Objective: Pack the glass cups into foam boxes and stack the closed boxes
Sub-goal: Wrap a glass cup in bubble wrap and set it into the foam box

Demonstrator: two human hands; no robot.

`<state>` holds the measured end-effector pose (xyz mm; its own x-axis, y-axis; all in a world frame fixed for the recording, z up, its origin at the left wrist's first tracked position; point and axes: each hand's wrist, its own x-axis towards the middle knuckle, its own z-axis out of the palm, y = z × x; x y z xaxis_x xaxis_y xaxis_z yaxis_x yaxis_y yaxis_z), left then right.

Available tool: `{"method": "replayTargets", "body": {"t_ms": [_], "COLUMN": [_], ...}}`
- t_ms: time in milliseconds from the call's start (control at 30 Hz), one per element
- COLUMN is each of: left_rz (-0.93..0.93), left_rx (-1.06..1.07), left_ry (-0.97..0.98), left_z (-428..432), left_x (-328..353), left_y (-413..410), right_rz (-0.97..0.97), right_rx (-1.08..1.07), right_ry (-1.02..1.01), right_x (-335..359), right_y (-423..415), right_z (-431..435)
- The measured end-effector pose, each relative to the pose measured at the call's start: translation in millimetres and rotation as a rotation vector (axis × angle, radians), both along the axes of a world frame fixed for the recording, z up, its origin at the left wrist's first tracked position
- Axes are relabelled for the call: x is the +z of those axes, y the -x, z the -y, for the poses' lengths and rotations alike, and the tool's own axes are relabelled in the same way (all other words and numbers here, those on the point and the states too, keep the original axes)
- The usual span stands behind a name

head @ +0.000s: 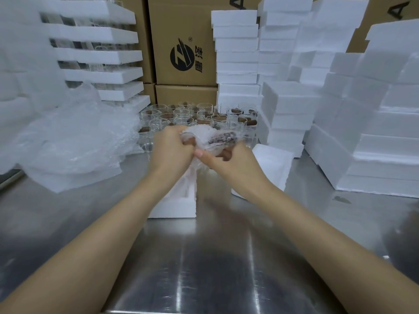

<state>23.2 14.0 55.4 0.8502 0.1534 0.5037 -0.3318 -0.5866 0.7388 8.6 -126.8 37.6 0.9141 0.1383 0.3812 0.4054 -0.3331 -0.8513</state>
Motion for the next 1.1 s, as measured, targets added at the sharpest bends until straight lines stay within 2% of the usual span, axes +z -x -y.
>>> {"method": "replayTargets", "body": {"t_ms": [133,233,300,400,533,667,700,800,933,1100], "left_rz": [0.031,-0.089,-0.117,-0.168,-0.294,-0.325,-0.304,-0.192,-0.139,0.139], "left_rx": [-0.085,-0.284,-0.362,-0.419,-0.494,-0.497,-0.484,-0.401,-0.380,-0.259], "left_ry": [-0.129,0.019,0.066,0.113,0.334,0.450,0.436,0.231,0.126,-0.234], "left_z": [5.2,16.0,20.8,24.1,24.8,26.4,26.7,26.0,26.1,22.5], "left_x": [-0.5,-2.4,-5.3,-7.7,-6.5,-4.9,-4.8,-5.6,-5.6,-8.9], "left_y": [2.8,10.5,14.5,16.1,13.8,15.7,16.8,17.4,20.6,19.2], "right_rz": [0.109,0.125,0.190,0.238,0.244,0.248,0.248,0.249,0.251,0.274], "right_rx": [-0.143,-0.213,-0.259,-0.290,-0.201,-0.168,-0.173,-0.203,-0.235,-0.249], "right_ry": [-0.058,-0.112,-0.056,0.022,0.041,0.095,0.126,0.182,0.140,0.099], "right_x": [1.1,2.4,5.2,8.6,10.9,10.7,10.3,7.9,5.4,8.2], "right_y": [0.8,-0.9,-1.6,-4.1,0.4,-1.1,-2.3,-5.2,-8.5,-7.0], "right_z": [0.7,4.9,9.3,14.4,13.2,15.1,15.9,15.8,16.2,17.2]}}
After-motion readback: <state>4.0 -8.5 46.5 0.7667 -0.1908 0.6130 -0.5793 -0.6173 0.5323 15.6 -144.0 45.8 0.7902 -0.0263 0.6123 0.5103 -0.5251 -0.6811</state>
